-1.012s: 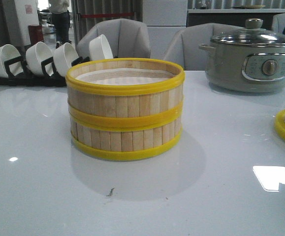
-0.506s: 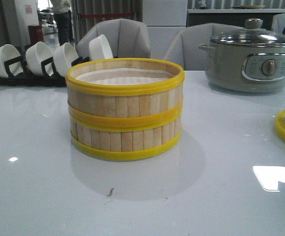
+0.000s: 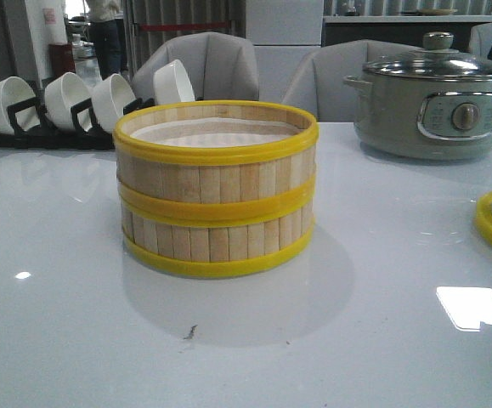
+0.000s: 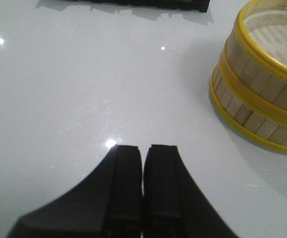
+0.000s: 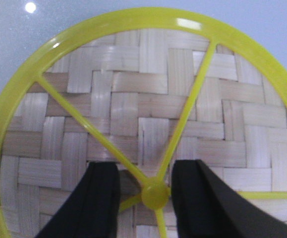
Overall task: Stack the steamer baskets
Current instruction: 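Lower the right gripper onto the woven lid's center knob and grasp it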
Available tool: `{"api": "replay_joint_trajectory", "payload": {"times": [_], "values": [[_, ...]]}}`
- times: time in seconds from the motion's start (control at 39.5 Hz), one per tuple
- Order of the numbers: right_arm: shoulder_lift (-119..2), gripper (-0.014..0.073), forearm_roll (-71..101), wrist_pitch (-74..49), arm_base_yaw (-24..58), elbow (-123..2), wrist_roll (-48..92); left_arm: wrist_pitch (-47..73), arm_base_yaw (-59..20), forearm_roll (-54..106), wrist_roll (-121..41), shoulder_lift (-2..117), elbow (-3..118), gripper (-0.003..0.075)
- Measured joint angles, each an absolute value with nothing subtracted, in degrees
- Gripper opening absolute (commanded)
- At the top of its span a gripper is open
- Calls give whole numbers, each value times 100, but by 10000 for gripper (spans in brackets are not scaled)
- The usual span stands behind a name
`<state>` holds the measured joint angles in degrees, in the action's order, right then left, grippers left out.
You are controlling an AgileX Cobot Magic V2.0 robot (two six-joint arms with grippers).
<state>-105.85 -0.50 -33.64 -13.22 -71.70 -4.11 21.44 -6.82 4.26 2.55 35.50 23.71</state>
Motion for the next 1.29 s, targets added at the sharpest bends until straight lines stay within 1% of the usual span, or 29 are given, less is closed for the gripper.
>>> {"api": "replay_joint_trajectory", "payload": {"times": [0.33,1.29], "values": [[-10538,372,-50,-3610,-1322,-7170,-411,2144,-682,426,255,3550,2371,86],[-10538,372,-50,-3557,-1322,-7170,-411,2144,-682,426,267,3550,2371,86]]}}
